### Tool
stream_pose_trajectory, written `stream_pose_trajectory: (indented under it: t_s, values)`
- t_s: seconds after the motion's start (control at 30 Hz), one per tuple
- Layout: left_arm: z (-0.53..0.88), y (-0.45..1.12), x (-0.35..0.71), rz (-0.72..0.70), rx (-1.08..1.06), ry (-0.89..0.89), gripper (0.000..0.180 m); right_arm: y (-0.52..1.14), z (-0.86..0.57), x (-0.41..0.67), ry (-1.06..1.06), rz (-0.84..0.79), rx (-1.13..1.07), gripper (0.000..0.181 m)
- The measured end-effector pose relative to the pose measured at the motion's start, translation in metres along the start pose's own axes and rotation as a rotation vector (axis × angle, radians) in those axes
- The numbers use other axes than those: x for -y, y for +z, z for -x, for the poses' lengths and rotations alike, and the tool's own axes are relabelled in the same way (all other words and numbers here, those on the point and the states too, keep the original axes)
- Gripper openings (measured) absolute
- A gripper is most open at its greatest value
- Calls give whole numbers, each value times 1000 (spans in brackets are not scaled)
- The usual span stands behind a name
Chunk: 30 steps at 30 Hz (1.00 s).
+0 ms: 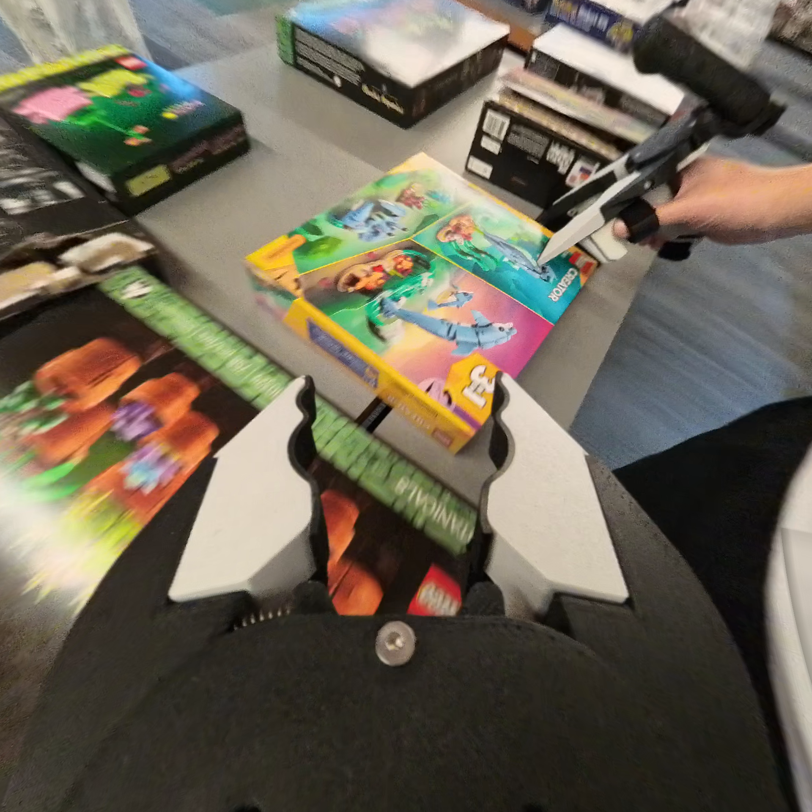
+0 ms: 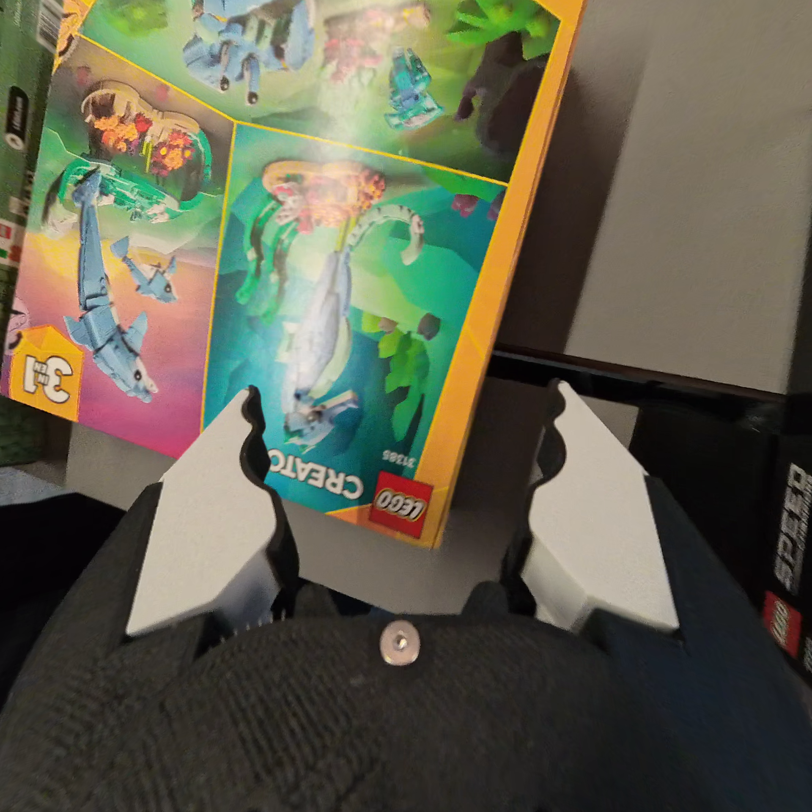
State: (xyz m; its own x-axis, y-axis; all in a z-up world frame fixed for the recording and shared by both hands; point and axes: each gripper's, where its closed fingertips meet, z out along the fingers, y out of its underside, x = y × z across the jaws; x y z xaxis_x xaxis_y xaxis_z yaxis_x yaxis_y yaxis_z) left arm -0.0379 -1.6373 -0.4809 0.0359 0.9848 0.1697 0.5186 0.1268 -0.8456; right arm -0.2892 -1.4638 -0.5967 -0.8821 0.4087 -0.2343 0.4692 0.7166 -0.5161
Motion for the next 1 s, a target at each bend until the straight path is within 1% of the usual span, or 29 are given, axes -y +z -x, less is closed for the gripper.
stream_pose_trajectory:
  t_s: [0.03,0.1,0.2,0.3,0.43,0.53,0.6,0.67,0.7,0.77,0.87,0.93,1.0]
  values:
    - [-10,28,-1,29,14,8,78,5,-3,-1,12,8,34,125]
    - [-25,74,-11,107,28,-24,71,13,-2,-9,54,47,128,122]
    - [-20,109,-27,183,131,-148,81,17,4,-24,58,132,234,115]
    - [-4,109,-36,221,245,-274,82,18,8,-27,8,159,295,111]
    - [-6,113,-52,279,224,-428,85,23,10,-25,-27,171,350,113]
    - [-16,123,-56,283,165,-511,85,23,10,-26,-17,164,377,113]
    - [-23,126,-60,302,145,-517,86,22,10,-28,-21,170,382,111]
    - [-28,125,-67,342,154,-471,85,20,8,-29,-36,177,395,110]
    - [-25,122,-70,357,182,-444,81,20,7,-29,-40,181,403,109]
    - [-21,117,-72,360,212,-439,67,18,5,-29,-48,185,418,107]
    - [-7,112,-77,351,256,-539,58,15,3,-30,-57,188,428,103]
    - [-8,117,-73,316,197,-625,44,15,2,-31,-58,195,435,102]
    - [-11,121,-71,318,152,-666,39,14,2,-32,-49,211,448,100]
